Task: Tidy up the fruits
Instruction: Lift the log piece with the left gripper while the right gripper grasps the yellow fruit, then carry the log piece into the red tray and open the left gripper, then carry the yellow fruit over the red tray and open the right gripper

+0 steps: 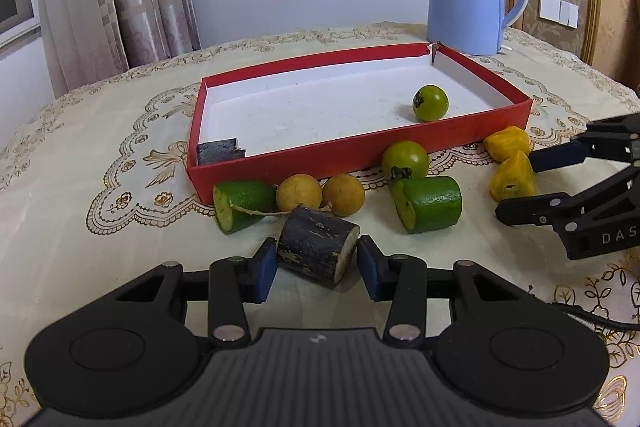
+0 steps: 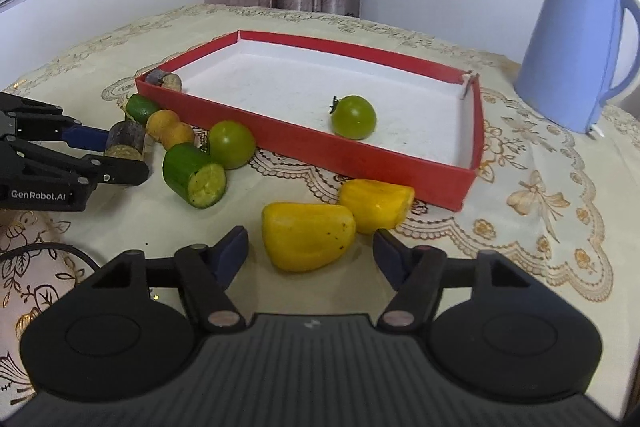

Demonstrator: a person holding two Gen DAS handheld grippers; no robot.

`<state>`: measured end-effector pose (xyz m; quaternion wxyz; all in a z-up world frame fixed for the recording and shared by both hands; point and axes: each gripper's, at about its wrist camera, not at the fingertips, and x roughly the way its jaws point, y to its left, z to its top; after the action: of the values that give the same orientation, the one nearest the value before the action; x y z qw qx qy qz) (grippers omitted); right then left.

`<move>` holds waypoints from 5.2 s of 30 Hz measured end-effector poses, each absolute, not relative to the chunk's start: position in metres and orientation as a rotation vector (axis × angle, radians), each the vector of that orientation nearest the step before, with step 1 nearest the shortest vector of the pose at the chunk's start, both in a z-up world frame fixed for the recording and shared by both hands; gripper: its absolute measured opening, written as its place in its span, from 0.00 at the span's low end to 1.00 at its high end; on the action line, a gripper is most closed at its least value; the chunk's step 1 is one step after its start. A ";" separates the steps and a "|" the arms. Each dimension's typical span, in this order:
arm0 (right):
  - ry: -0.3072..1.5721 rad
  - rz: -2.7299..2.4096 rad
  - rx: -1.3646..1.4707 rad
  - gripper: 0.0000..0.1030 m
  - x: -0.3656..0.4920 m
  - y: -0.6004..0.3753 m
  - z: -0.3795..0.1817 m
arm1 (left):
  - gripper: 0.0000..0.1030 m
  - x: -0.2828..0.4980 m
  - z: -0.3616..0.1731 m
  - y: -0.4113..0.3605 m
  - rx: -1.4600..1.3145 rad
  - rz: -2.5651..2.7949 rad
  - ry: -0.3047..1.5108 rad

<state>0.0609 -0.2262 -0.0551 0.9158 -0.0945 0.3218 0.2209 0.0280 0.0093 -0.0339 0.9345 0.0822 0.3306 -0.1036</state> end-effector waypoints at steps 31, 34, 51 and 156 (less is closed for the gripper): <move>0.630 0.446 -0.111 0.47 0.039 -0.234 -0.055 | 0.40 0.019 -0.027 0.013 0.130 -0.229 0.658; 0.621 0.447 -0.109 0.47 0.037 -0.235 -0.055 | 0.40 0.016 -0.020 0.015 0.135 -0.219 0.636; 0.508 0.399 -0.016 0.47 0.035 -0.247 -0.035 | 0.40 0.122 0.008 -0.014 0.162 -0.050 0.615; 0.617 0.115 -0.040 0.47 0.241 -0.215 -0.024 | 0.86 0.146 0.001 0.028 0.126 0.157 0.586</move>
<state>0.2410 -0.2148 -0.0235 0.9509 -0.0198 0.3035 0.0563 0.1464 0.0275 0.0014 0.9524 0.0622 0.2883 0.0773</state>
